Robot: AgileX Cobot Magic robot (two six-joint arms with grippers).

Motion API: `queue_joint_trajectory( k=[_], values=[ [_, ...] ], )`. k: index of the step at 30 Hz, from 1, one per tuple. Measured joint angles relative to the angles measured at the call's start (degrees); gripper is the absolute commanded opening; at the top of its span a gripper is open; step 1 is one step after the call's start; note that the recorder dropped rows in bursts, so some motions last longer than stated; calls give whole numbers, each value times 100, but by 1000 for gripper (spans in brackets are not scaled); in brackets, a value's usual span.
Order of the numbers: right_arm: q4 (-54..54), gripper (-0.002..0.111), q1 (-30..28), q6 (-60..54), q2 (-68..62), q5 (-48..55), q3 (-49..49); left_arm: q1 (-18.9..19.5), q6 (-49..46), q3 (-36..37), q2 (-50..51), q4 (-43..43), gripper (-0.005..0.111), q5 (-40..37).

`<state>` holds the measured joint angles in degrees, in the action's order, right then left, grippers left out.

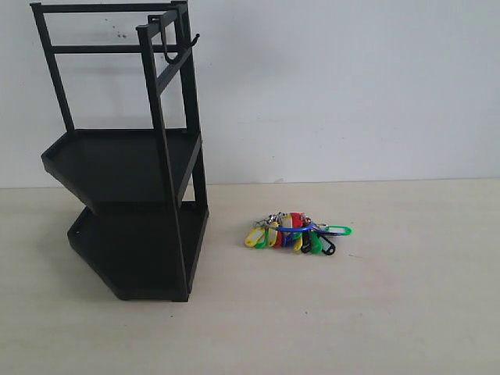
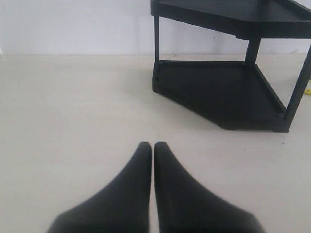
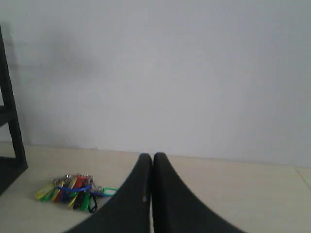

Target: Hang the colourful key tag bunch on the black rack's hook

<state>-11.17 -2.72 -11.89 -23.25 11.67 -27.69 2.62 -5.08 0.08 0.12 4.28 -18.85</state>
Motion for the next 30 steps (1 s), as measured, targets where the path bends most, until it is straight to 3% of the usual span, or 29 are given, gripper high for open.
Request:
queue_joint_trajectory(
  k=[6,23,30],
  values=[
    [0,0,0,-9,-1009,110,-309,0,0,0,0,0,4,0],
    [-84,0,0,-9,-1393,-6,-313,0,0,0,0,0,4,0],
    [-109,0,0,-412,-2382,-38,-421,0,0,0,0,0,4,0]
  ],
)
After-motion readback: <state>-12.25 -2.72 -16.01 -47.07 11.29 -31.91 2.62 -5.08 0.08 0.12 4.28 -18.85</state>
